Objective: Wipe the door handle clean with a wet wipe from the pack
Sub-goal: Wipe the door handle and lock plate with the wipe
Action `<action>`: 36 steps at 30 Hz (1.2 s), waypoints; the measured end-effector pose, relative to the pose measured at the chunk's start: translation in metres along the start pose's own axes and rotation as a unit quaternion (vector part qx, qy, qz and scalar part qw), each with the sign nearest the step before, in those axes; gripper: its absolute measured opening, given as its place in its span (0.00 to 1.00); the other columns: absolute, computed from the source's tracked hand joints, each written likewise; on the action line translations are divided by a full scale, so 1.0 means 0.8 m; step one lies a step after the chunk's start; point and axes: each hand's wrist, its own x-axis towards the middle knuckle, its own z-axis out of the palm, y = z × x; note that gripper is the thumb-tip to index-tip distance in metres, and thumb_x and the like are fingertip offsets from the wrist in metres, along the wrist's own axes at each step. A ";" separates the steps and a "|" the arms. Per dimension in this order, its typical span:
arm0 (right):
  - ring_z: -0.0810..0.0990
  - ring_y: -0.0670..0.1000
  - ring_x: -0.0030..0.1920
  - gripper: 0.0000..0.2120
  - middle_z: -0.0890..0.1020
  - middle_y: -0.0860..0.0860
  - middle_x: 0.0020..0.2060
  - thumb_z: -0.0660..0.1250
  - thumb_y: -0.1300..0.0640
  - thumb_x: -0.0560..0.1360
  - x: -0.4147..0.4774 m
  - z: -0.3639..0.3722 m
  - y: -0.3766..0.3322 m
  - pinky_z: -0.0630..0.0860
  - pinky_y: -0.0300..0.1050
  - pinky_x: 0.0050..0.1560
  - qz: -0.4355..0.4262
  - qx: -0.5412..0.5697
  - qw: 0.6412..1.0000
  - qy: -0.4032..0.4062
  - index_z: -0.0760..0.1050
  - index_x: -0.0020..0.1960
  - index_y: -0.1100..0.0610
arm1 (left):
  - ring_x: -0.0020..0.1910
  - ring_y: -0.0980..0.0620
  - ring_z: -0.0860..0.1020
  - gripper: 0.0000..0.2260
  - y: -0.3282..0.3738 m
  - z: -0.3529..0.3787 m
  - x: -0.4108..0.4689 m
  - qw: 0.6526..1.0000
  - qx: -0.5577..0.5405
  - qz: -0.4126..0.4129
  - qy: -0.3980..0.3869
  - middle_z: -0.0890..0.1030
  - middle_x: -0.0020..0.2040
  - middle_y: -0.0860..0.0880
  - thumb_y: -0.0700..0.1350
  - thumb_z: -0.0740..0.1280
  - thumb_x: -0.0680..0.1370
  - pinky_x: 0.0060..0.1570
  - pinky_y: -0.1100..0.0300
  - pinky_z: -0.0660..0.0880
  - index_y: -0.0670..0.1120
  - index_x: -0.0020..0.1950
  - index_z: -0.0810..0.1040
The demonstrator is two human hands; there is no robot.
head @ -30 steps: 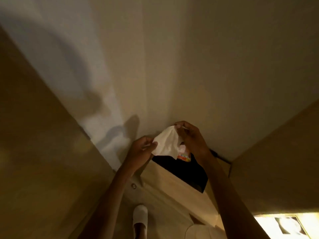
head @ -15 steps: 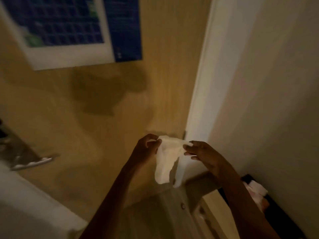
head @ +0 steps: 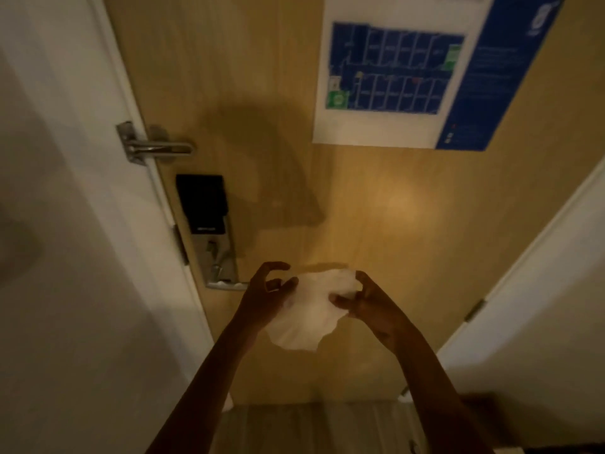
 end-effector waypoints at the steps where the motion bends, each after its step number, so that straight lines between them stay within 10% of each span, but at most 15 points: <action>1: 0.81 0.52 0.56 0.30 0.79 0.52 0.59 0.77 0.59 0.69 0.004 0.012 -0.001 0.82 0.47 0.50 -0.009 -0.020 1.000 -0.006 0.69 0.67 0.51 | 0.41 0.54 0.81 0.14 -0.002 -0.013 -0.002 1.000 -0.003 -0.011 0.000 0.83 0.48 0.46 0.49 0.70 0.76 0.32 0.64 0.77 0.57 0.59 0.72; 7: 0.82 0.55 0.55 0.37 0.83 0.56 0.53 0.78 0.57 0.68 0.025 0.052 -0.012 0.77 0.56 0.60 -0.010 -0.041 0.998 -0.048 0.64 0.70 0.39 | 0.46 0.62 0.76 0.30 -0.018 -0.063 -0.004 0.995 0.065 -0.007 -0.071 0.76 0.54 0.56 0.45 0.73 0.73 0.36 0.69 0.72 0.60 0.70 0.63; 18: 0.81 0.50 0.57 0.38 0.84 0.53 0.54 0.79 0.56 0.66 0.021 0.071 -0.009 0.72 0.54 0.66 0.003 -0.087 0.986 -0.141 0.66 0.68 0.33 | 0.49 0.52 0.83 0.23 -0.029 -0.090 -0.025 0.995 -0.100 -0.024 0.012 0.80 0.58 0.48 0.37 0.75 0.70 0.40 0.59 0.82 0.56 0.60 0.77; 30: 0.83 0.57 0.51 0.10 0.84 0.58 0.48 0.67 0.62 0.77 -0.006 0.061 -0.004 0.78 0.49 0.54 -0.064 -0.043 0.992 -0.097 0.81 0.57 0.54 | 0.47 0.50 0.82 0.06 -0.036 -0.082 -0.065 0.996 0.028 -0.045 0.065 0.84 0.47 0.50 0.42 0.76 0.71 0.48 0.51 0.82 0.52 0.45 0.84; 36: 0.78 0.39 0.50 0.11 0.80 0.38 0.48 0.73 0.57 0.73 -0.007 0.064 -0.006 0.74 0.31 0.43 -0.063 -0.144 0.983 -0.091 0.83 0.54 0.50 | 0.45 0.53 0.83 0.13 -0.036 -0.081 -0.077 0.993 0.093 -0.040 0.058 0.85 0.44 0.53 0.41 0.79 0.66 0.45 0.64 0.80 0.47 0.49 0.85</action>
